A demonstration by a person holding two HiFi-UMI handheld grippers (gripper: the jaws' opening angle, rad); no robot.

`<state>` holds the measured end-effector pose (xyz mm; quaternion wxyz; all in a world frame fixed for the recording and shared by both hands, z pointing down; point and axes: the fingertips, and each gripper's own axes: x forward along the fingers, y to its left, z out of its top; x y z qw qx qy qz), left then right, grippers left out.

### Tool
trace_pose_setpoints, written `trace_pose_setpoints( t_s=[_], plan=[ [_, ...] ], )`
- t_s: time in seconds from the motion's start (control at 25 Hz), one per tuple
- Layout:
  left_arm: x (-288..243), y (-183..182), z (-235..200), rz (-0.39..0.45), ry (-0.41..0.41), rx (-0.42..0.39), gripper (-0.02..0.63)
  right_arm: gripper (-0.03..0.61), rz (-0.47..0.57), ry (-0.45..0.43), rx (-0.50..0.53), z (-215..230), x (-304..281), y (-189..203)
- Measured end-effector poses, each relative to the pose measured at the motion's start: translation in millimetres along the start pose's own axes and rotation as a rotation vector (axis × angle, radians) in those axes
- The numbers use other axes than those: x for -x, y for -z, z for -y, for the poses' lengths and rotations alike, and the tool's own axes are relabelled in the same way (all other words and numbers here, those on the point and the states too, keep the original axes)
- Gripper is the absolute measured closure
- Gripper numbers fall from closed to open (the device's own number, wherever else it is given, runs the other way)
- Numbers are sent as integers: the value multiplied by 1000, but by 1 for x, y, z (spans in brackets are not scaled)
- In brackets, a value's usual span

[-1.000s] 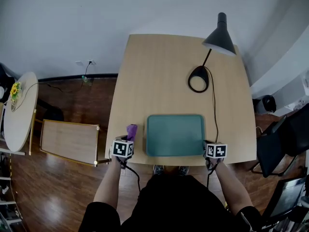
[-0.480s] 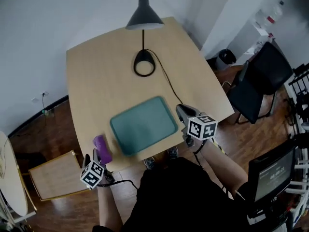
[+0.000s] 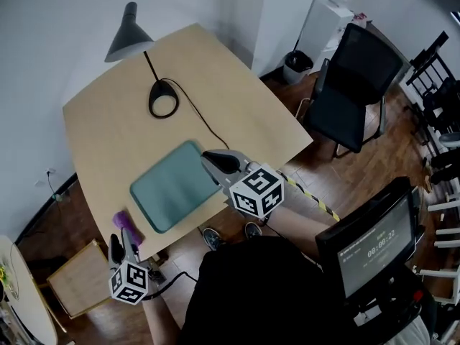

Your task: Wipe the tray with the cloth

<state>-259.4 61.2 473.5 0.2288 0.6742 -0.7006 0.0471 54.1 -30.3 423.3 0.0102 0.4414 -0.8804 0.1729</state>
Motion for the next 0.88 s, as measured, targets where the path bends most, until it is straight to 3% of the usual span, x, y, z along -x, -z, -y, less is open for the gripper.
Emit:
trace_pose_setpoints(
  t_s=[0.16,0.28,0.44,0.64,0.88],
  plan=[
    [28,1,65,41,101,-23,402,555,33,-33,50,0,26,-9],
    [53,14,106,46,112,-71,405,556,48,-79,69,3,50,-12],
    [78,33,150,54,132,-73,408,557,72,-122,108,13,86,-14],
    [84,23,168,85,156,-84,417,557,81,-96,161,13,97,-19],
    [128,4,190,148,218,-158,427,557,94,-34,219,-3,133,-14]
  ],
)
